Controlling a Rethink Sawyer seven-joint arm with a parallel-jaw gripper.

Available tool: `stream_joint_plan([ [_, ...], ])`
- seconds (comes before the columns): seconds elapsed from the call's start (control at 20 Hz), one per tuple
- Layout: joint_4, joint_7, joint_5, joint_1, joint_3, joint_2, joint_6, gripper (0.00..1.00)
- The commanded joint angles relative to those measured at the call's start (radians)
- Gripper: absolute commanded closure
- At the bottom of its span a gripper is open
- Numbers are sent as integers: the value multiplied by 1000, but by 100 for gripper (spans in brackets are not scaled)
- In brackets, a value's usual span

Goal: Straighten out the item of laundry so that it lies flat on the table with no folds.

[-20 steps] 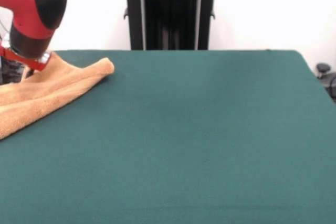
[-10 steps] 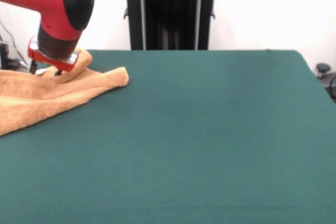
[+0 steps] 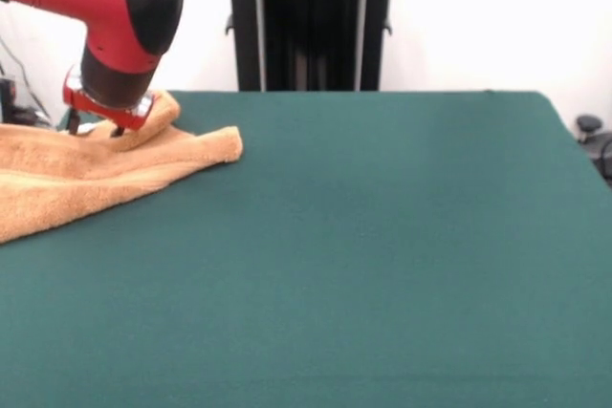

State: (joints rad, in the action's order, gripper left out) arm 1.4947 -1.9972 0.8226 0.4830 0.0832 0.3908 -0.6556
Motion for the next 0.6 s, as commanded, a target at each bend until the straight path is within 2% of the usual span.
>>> stream_joint_plan([
  [0.05,148,-381,-173,-105,-38,-145,88,0],
  [0.2,174,-480,-239,-171,5,-148,99,0],
  [0.3,191,-510,-310,-187,15,-155,80,0],
  [0.45,223,-484,-435,-135,-26,-169,29,0],
  [0.6,247,-449,-521,-87,-60,-182,5,0],
])
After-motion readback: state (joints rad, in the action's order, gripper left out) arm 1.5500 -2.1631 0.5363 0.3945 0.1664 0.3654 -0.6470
